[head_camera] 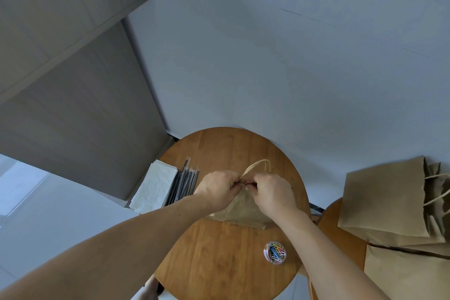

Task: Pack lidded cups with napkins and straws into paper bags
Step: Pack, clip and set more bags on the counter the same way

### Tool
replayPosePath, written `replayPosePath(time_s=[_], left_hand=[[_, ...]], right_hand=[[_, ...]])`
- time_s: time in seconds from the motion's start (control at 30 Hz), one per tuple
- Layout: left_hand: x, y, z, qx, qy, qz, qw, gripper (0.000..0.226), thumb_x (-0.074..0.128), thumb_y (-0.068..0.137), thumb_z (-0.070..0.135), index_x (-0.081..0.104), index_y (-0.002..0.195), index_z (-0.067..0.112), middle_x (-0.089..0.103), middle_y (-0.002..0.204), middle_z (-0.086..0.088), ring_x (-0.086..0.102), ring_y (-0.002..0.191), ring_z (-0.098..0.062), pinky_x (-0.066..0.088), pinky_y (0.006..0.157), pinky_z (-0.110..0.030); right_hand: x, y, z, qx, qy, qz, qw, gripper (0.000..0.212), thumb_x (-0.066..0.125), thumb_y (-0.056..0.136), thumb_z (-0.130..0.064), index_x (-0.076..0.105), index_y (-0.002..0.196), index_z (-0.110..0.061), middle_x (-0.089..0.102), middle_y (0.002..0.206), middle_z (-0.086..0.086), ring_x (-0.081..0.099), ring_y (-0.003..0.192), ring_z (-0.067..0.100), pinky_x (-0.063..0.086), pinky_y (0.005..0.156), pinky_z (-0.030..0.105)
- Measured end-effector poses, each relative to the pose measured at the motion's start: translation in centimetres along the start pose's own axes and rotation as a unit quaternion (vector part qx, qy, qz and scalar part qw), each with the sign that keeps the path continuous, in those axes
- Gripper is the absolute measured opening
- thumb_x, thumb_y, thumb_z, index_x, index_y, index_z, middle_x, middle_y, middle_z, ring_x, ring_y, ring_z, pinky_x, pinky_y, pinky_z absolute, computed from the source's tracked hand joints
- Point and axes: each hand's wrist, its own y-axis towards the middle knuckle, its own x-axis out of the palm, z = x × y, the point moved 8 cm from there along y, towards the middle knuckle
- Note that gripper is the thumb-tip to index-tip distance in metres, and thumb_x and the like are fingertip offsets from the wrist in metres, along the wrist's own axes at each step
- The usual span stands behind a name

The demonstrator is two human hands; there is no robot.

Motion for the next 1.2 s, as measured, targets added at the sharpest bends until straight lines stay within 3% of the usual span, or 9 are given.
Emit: replayPosePath(time_s=[0.37, 0.53, 0.63, 0.73, 0.83, 0.9, 1.0, 1.1, 1.2], left_hand=[[0.0, 0.0, 0.5, 0.016, -0.007, -0.001, 1.000, 0.016, 0.057, 0.096, 0.023, 0.070, 0.094, 0.014, 0.070, 0.083, 0.001, 0.063, 0.076, -0.017, 0.053, 0.073, -0.039], [-1.0, 0.0, 0.0, 0.014, 0.015, -0.026, 0.999, 0.019, 0.060, 0.090, 0.035, 0.069, 0.103, 0.025, 0.071, 0.094, 0.010, 0.065, 0.082, -0.009, 0.055, 0.074, -0.031], [-1.9, -0.5, -1.9, -0.005, 0.034, -0.047, 0.998, 0.041, 0.068, 0.082, 0.044, 0.062, 0.121, 0.033, 0.066, 0.110, 0.018, 0.057, 0.090, 0.002, 0.044, 0.071, -0.012], [-2.6, -1.4, -4.7, -0.054, 0.036, -0.071, 0.995, 0.060, 0.073, 0.076, 0.037, 0.054, 0.133, 0.031, 0.060, 0.124, 0.016, 0.055, 0.101, 0.000, 0.048, 0.081, -0.018], [-2.4, -2.2, -6.5, -0.083, 0.066, -0.101, 0.989, 0.061, 0.074, 0.079, 0.037, 0.053, 0.135, 0.031, 0.056, 0.132, 0.010, 0.054, 0.117, -0.009, 0.048, 0.096, -0.028], [-2.1, -2.4, -6.8, -0.086, 0.077, -0.104, 0.988, 0.051, 0.070, 0.084, 0.038, 0.056, 0.133, 0.033, 0.053, 0.132, 0.010, 0.051, 0.121, -0.012, 0.044, 0.097, -0.028], [-1.6, -2.6, -6.5, -0.086, 0.077, -0.113, 0.987, 0.031, 0.064, 0.092, 0.034, 0.064, 0.122, 0.031, 0.059, 0.123, 0.009, 0.056, 0.111, -0.013, 0.047, 0.091, -0.028], [-2.1, -2.7, -6.0, -0.091, 0.091, -0.105, 0.986, 0.021, 0.056, 0.098, 0.035, 0.069, 0.114, 0.029, 0.064, 0.097, 0.008, 0.058, 0.086, -0.012, 0.045, 0.069, -0.026], [-3.3, -3.0, -6.0, -0.114, 0.067, -0.082, 0.988, 0.024, 0.052, 0.100, 0.038, 0.069, 0.111, 0.025, 0.065, 0.085, 0.005, 0.061, 0.079, -0.016, 0.049, 0.067, -0.032]], right_hand=[[0.1, 0.2, 0.0, -0.005, -0.038, -0.022, 0.999, 0.023, 0.059, 0.095, -0.038, 0.069, 0.101, -0.018, 0.067, 0.100, -0.003, 0.064, 0.087, 0.018, 0.053, 0.073, 0.034], [-3.1, -2.7, 0.1, -0.104, 0.134, 0.148, 0.974, 0.012, 0.072, 0.087, -0.027, 0.072, 0.091, -0.015, 0.066, 0.090, -0.008, 0.063, 0.078, 0.007, 0.053, 0.064, 0.024], [-5.0, -4.9, 2.8, -0.100, 0.154, 0.231, 0.956, 0.025, 0.068, 0.085, -0.043, 0.066, 0.091, -0.019, 0.058, 0.090, -0.014, 0.055, 0.073, -0.004, 0.045, 0.057, 0.012], [-2.8, -5.4, 7.6, 0.025, 0.162, 0.115, 0.980, 0.065, 0.065, 0.073, -0.068, 0.046, 0.127, -0.036, 0.040, 0.116, -0.027, 0.045, 0.074, -0.009, 0.040, 0.065, 0.010], [1.0, -6.2, 10.0, 0.061, 0.138, -0.037, 0.988, 0.086, 0.070, 0.073, -0.066, 0.022, 0.142, -0.053, 0.027, 0.133, -0.033, 0.049, 0.085, -0.006, 0.052, 0.081, 0.024], [2.5, -6.1, 10.3, 0.064, 0.146, -0.066, 0.985, 0.076, 0.070, 0.081, -0.057, 0.026, 0.144, -0.052, 0.033, 0.134, -0.030, 0.056, 0.088, -0.009, 0.053, 0.085, 0.024], [3.6, -5.4, 10.6, 0.092, 0.179, -0.057, 0.978, 0.046, 0.064, 0.091, -0.045, 0.050, 0.134, -0.037, 0.056, 0.124, -0.022, 0.057, 0.098, -0.006, 0.051, 0.089, 0.025], [3.5, -4.6, 10.8, 0.125, 0.193, -0.033, 0.973, 0.020, 0.059, 0.096, -0.037, 0.066, 0.109, -0.023, 0.069, 0.089, -0.014, 0.065, 0.078, -0.001, 0.052, 0.073, 0.024], [2.6, -4.5, 10.3, 0.148, 0.236, 0.016, 0.960, 0.007, 0.057, 0.097, -0.034, 0.063, 0.098, -0.029, 0.068, 0.075, -0.015, 0.064, 0.070, -0.005, 0.045, 0.062, 0.018]])
